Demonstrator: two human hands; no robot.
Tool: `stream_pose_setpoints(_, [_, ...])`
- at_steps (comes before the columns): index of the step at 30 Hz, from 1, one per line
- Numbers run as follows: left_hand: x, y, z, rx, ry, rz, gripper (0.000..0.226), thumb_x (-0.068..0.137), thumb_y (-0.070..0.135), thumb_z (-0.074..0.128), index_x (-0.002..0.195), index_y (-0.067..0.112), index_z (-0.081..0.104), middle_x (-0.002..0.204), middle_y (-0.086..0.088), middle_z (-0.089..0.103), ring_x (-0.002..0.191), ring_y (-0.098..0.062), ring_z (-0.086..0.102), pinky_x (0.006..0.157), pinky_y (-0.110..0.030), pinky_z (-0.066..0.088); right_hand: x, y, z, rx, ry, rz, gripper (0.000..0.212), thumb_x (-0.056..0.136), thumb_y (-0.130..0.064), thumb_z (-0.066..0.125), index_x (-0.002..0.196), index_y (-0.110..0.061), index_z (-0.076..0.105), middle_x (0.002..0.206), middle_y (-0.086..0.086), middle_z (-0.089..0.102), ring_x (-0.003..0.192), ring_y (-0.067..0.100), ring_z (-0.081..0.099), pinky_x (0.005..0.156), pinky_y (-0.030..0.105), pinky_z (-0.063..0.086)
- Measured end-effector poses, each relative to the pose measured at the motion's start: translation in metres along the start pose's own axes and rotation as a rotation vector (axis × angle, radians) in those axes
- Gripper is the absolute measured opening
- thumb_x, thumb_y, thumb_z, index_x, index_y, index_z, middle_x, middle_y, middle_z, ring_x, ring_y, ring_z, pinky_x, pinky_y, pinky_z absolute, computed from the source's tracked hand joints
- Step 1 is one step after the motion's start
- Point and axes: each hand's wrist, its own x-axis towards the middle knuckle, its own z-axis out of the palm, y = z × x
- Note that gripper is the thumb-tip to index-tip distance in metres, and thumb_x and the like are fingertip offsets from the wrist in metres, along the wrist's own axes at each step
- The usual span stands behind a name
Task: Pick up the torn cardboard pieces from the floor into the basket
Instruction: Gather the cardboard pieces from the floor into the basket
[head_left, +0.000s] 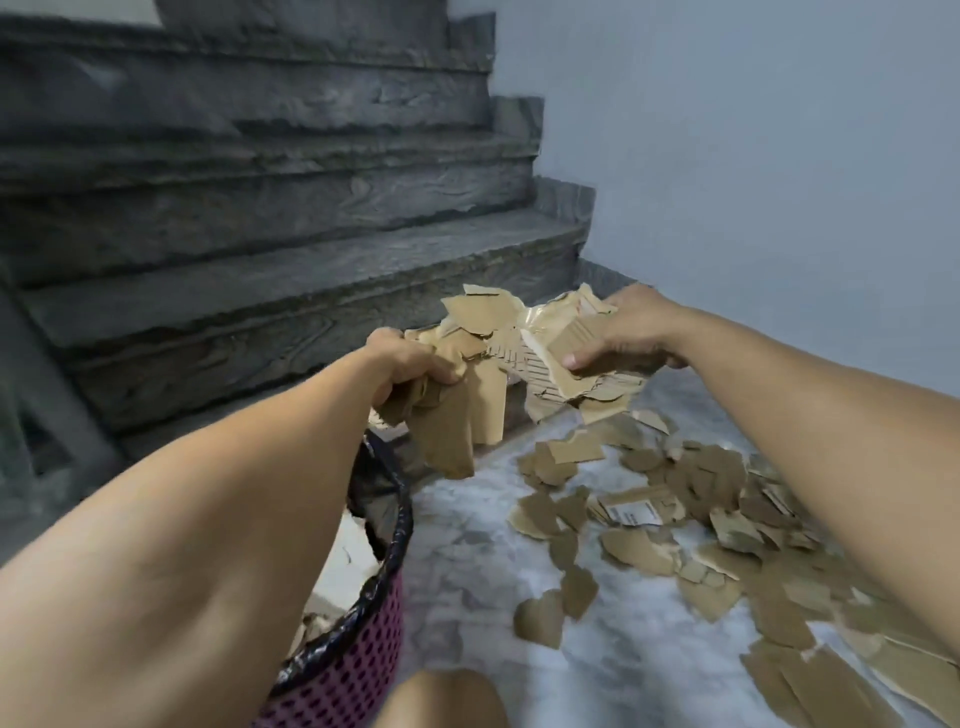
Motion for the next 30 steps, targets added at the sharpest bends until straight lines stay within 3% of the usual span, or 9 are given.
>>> stream_pose_setpoints(7, [-0.051,-0.053,-0.115,-0.023,0.262,-0.077,0.091,0.053,0.022,0.092,0.133,0.008,0.049,0.119,-0.01,0.06,0.099,-0.028,0.061,0.06,-0.029,0.046,-0.012,-0.112,0.065,-0.052,-0.159,-0.275,0.054,0.05,-0.031,0.096,0.094,-0.009,0.074,0.085,0.002,0.07,0.07,0.01,0.061,0.058,0.022,0.046])
stream_pose_setpoints(12, [-0.083,-0.107,-0.169,-0.009,0.342,-0.216,0.092,0.05,0.023,0.094,0.131,0.01,0.051,0.12,-0.01,0.059,0.1,-0.029,0.06,0.076,-0.037,0.052,-0.036,-0.161,0.13,-0.05,-0.305,-0.38,0.049,0.053,-0.028,0.095,0.093,-0.009,0.074,0.079,0.0,0.068,0.071,0.013,0.062,0.064,0.024,0.051])
stream_pose_setpoints(16, [-0.094,-0.151,-0.173,0.017,0.369,-0.287,0.104,0.05,0.029,0.095,0.137,0.005,0.044,0.128,-0.012,0.055,0.102,-0.029,0.057,0.084,-0.036,0.05,-0.045,-0.16,0.187,-0.042,-0.405,-0.377,0.055,0.053,-0.029,0.095,0.097,-0.007,0.072,0.084,0.002,0.069,0.08,0.019,0.064,0.063,0.026,0.05])
stream_pose_setpoints(19, [-0.1,-0.173,-0.157,0.06,0.304,-0.332,0.112,0.036,0.05,0.093,0.13,0.005,0.051,0.132,-0.012,0.056,0.108,-0.028,0.058,0.092,-0.038,0.05,-0.044,-0.142,0.225,-0.068,-0.365,-0.352,0.071,0.051,-0.042,0.094,0.106,-0.009,0.066,0.1,0.004,0.064,0.096,0.023,0.062,0.069,0.028,0.049])
stream_pose_setpoints(22, [-0.102,-0.192,-0.145,0.081,0.167,-0.366,0.145,0.025,0.067,0.087,0.146,0.011,0.032,0.146,-0.011,0.041,0.123,-0.033,0.051,0.097,-0.045,0.049,-0.039,-0.119,0.243,-0.099,-0.239,-0.357,0.069,0.061,-0.045,0.089,0.114,-0.011,0.062,0.115,0.007,0.062,0.109,0.026,0.059,0.086,0.035,0.051])
stream_pose_setpoints(24, [-0.101,-0.203,-0.14,0.181,0.258,-0.306,0.127,0.039,0.065,0.086,0.143,0.007,0.039,0.138,-0.012,0.05,0.116,-0.03,0.055,0.096,-0.041,0.051,-0.036,-0.106,0.247,-0.17,-0.09,-0.35,0.057,0.068,-0.041,0.086,0.112,-0.014,0.062,0.118,0.008,0.063,0.11,0.028,0.058,0.088,0.038,0.051])
stream_pose_setpoints(26, [-0.097,-0.219,-0.142,0.42,0.529,-0.186,0.077,0.065,0.052,0.082,0.124,0.008,0.059,0.123,-0.011,0.062,0.108,-0.027,0.059,0.093,-0.036,0.05,-0.036,-0.095,0.248,-0.279,0.003,-0.302,0.048,0.076,-0.029,0.079,0.117,-0.014,0.058,0.121,0.01,0.059,0.113,0.031,0.056,0.088,0.039,0.05])
stream_pose_setpoints(28, [-0.097,-0.231,-0.145,0.72,0.708,-0.158,0.05,0.078,0.042,0.073,0.119,0.015,0.061,0.122,-0.01,0.06,0.114,-0.029,0.053,0.095,-0.04,0.046,-0.037,-0.085,0.249,-0.316,-0.046,-0.196,0.036,0.081,-0.017,0.067,0.115,-0.009,0.057,0.12,0.014,0.06,0.11,0.035,0.059,0.088,0.041,0.053])
stream_pose_setpoints(30, [-0.093,-0.243,-0.148,0.769,0.683,-0.215,0.045,0.078,0.032,0.069,0.118,0.015,0.06,0.118,-0.012,0.058,0.111,-0.032,0.053,0.094,-0.042,0.047,-0.035,-0.075,0.249,-0.262,-0.138,-0.111,0.023,0.083,-0.011,0.058,0.106,-0.006,0.061,0.116,0.017,0.063,0.104,0.037,0.063,0.087,0.043,0.056])
